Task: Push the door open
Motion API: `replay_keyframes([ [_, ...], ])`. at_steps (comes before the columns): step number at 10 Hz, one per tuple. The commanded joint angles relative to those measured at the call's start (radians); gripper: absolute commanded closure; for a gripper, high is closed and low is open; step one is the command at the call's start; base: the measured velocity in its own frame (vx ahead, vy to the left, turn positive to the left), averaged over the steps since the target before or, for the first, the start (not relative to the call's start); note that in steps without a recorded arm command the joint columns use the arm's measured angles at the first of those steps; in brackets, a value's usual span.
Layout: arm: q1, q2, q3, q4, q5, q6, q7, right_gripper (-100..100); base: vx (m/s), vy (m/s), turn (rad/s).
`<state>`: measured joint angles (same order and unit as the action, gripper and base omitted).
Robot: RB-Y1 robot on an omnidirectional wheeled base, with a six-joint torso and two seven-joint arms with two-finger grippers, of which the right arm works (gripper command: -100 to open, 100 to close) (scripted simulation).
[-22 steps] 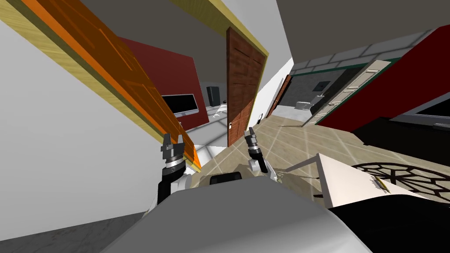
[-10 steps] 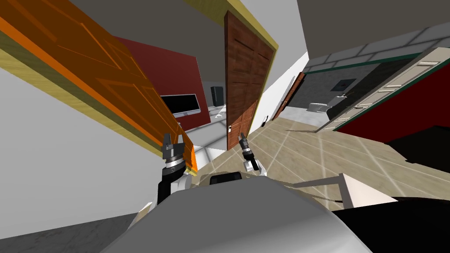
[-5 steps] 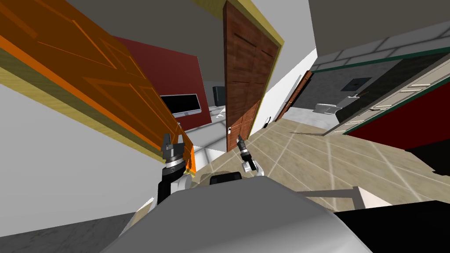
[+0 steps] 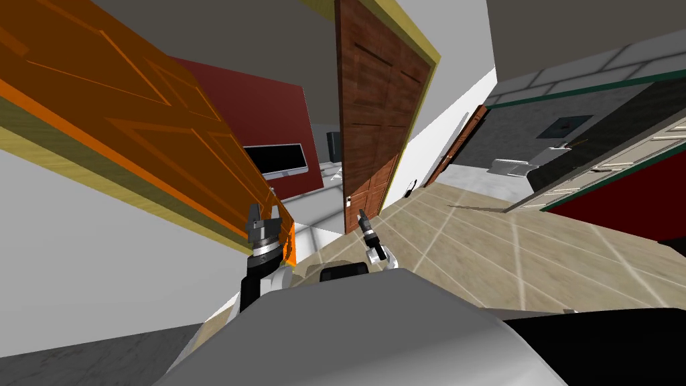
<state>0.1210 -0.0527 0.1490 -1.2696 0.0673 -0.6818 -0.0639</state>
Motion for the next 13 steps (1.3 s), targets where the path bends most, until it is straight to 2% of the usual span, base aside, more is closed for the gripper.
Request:
replay_keyframes([
  [1, -0.017, 0.003, 0.006, 0.050, 0.000, -0.013, 0.003, -100, 0.070, -0.093, 0.064],
  [2, -0.017, 0.003, 0.006, 0.054, 0.000, -0.013, 0.003, -100, 0.039, -0.059, 0.017],
  [8, -0.068, 0.025, 0.032, 0.206, 0.002, -0.033, 0.017, -100, 0.069, -0.086, 0.058],
  [9, -0.068, 0.025, 0.032, 0.206, 0.002, -0.033, 0.017, -100, 0.043, -0.062, 0.017],
  [13, -0.097, 0.042, 0.047, 0.296, 0.004, -0.044, 0.025, -100, 0.056, -0.077, 0.046],
])
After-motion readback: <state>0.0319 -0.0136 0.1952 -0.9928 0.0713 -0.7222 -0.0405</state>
